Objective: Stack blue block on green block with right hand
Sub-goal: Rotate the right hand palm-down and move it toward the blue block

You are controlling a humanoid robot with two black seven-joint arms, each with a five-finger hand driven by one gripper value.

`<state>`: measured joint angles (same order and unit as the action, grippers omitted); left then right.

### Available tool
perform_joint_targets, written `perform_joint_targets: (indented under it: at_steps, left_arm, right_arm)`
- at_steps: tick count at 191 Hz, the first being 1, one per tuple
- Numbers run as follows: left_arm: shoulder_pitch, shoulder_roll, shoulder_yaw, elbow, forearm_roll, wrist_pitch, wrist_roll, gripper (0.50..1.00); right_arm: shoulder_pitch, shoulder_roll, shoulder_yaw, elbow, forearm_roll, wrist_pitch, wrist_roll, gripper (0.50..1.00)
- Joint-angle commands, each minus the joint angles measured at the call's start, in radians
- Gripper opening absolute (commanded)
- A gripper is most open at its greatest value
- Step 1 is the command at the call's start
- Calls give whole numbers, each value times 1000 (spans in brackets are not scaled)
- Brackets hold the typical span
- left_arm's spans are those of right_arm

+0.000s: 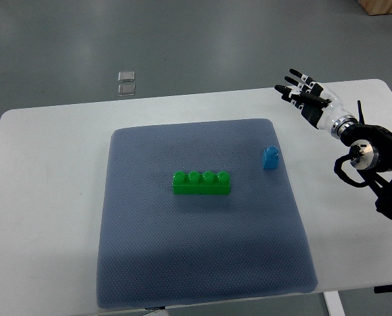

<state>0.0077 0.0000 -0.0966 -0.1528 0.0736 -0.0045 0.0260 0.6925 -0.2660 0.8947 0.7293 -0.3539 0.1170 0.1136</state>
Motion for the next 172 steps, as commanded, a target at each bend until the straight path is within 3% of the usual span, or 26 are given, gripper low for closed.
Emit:
perform_joint_targets:
  at_steps: [1, 65, 97, 172]
  left_arm:
    - [0, 0, 0, -1, 0, 0, 0, 1000]
    - [0, 0, 0, -1, 0, 0, 0, 1000]
    - [0, 0, 0, 1, 0, 0, 0, 1000]
    - [0, 0, 0, 1, 0, 0, 0, 1000]
  right_arm:
    - [-5, -1, 3, 4, -5, 1, 1, 926]
    - [-10, -59, -2, 38, -14, 4, 18, 926]
    - [-18, -90, 6, 48, -175, 53, 20, 926]
    - [-7, -182, -63, 220, -565, 118, 35, 924]
